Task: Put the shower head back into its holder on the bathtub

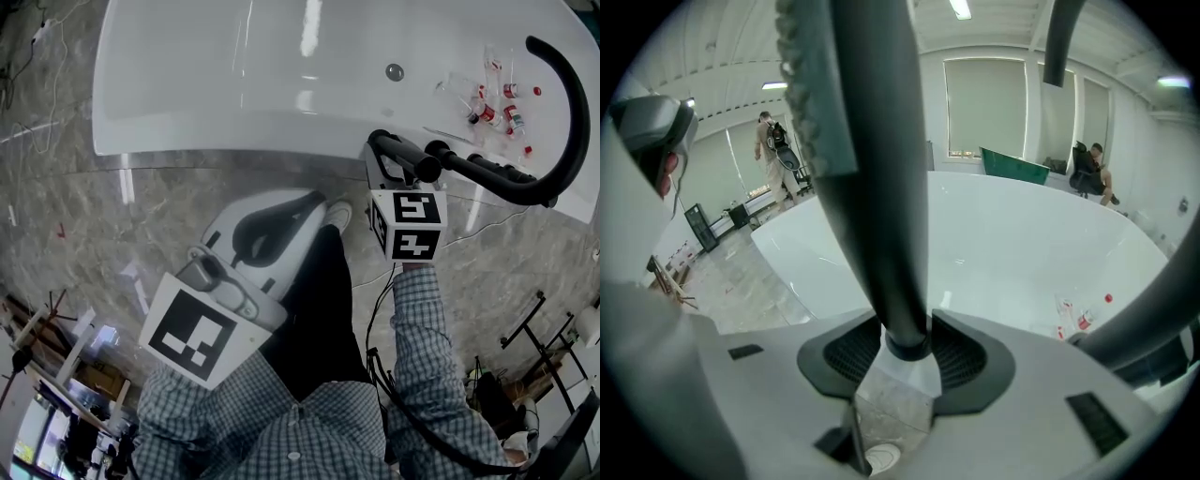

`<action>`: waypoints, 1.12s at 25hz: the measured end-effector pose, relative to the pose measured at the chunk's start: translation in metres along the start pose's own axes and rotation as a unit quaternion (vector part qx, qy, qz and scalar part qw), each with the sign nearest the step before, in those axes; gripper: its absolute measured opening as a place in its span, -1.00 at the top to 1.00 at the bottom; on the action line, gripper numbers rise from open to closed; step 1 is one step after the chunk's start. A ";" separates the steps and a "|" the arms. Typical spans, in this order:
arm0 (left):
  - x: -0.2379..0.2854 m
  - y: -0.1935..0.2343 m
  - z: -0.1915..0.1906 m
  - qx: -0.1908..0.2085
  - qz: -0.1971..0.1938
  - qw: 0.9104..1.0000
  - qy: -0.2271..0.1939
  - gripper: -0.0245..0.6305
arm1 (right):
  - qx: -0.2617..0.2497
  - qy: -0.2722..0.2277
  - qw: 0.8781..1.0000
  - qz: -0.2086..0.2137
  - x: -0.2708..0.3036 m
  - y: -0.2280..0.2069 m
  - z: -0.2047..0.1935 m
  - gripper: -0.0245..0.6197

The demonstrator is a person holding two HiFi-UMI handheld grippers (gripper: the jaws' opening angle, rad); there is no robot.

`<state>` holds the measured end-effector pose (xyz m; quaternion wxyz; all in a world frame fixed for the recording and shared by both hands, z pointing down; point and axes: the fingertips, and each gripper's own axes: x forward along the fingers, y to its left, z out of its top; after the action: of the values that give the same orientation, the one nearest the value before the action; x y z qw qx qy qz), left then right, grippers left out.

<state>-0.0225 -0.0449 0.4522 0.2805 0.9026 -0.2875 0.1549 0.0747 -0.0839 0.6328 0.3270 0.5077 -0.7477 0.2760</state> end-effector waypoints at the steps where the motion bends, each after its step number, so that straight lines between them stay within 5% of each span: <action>1: 0.000 0.000 -0.001 0.000 0.001 1.000 0.002 0.90 | 0.003 -0.002 1.000 0.002 -0.001 0.001 0.000 0.45; 11: 0.002 -0.001 -0.005 0.005 0.008 1.000 0.006 0.90 | 0.022 -0.017 1.000 0.006 -0.027 -0.002 -0.013 0.39; 17: 0.000 -0.004 -0.006 0.008 0.010 1.000 0.006 0.90 | 0.035 -0.044 0.998 -0.040 -0.054 -0.019 -0.012 0.78; 28: -0.016 -0.023 0.022 0.050 0.016 0.999 -0.011 0.90 | 0.066 -0.096 0.992 -0.041 -0.110 -0.017 0.025 0.86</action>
<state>-0.0186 -0.0351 0.4179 0.2294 0.9123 -0.2972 0.1637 0.1155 -0.0445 0.5341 0.2304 0.5829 -0.7343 0.2607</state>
